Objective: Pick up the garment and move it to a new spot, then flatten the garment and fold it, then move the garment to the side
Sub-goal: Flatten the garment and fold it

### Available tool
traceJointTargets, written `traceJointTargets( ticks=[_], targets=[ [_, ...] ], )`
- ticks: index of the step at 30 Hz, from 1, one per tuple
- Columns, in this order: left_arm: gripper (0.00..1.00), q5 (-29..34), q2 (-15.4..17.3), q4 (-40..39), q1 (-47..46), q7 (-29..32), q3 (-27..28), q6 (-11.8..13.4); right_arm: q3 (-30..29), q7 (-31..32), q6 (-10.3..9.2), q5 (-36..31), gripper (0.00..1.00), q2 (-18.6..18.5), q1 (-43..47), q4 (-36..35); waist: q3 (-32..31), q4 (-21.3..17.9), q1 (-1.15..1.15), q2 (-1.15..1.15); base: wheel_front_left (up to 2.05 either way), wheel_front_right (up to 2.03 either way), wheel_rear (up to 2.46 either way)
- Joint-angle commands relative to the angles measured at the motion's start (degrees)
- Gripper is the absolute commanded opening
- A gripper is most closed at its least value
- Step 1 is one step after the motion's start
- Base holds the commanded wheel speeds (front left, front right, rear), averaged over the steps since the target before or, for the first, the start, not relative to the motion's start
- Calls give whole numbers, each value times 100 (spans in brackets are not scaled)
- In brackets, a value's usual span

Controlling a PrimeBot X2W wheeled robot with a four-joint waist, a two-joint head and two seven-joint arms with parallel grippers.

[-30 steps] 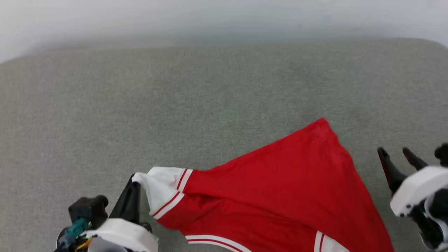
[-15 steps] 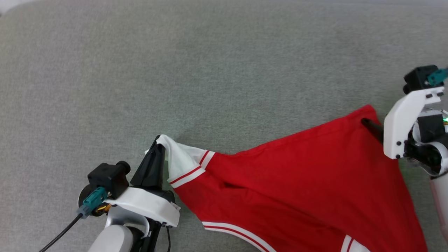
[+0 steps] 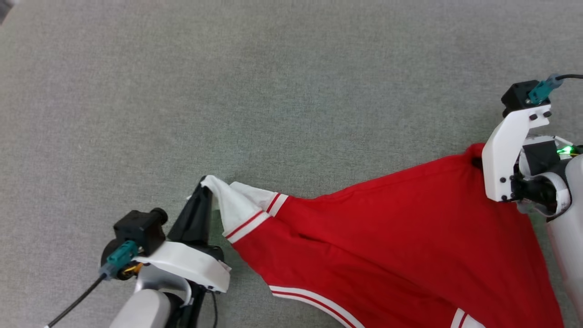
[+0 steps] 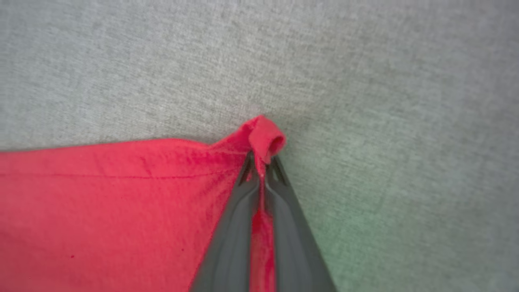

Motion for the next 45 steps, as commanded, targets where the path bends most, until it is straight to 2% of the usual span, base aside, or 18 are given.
traceJointTargets(
  ticks=[1, 8, 11, 19, 24, 29, 37, 45],
  targets=[
    [0, 7, 71, 3, 1, 10, 39, 18, 102, -41, 0, -37, 0, 71, 272, 145, -113, -59, -1, 0, 0, 0, 0],
    [0, -27, 513, 68, -326, 224, 355, 15, -118, -901, -1, -259, 0, 167, 44, 42, -728, -369, -1, 0, 0, 0, 0],
    [0, -116, 607, 137, -625, 355, 436, -79, -305, -1208, -1, -352, 0, 266, 11, 111, -986, -479, -1, 0, 0, 0, 0],
    [0, -371, 549, 1076, -2111, 744, 509, -384, -653, -1826, -1, -631, 0, 460, -441, 350, -1292, -697, -1, 0, 0, 0, 0],
    [0, -290, 572, 1871, -3357, 825, 525, -533, -726, -2193, -1, -807, 0, 555, -1151, 508, -1077, -852, -1, 0, 0, 0, 0],
    [0, -83, 631, 2548, -4801, 648, 559, -638, -845, -2721, -1, -1035, 0, 602, -2112, 592, -570, -945, -1, 0, 0, 0, 0],
    [0, 146, 691, 3184, -7015, 400, 598, -817, -1089, -3477, -2, -1332, 0, 582, -3766, 597, 353, -932, -1, 0, 0, 0, 0],
    [0, 356, 751, 3623, -8380, 253, 482, -979, -1022, -3939, -1, -1503, 0, 500, -4921, 736, 1033, -898, -1, 0, 0, 0, 0]
  ],
)
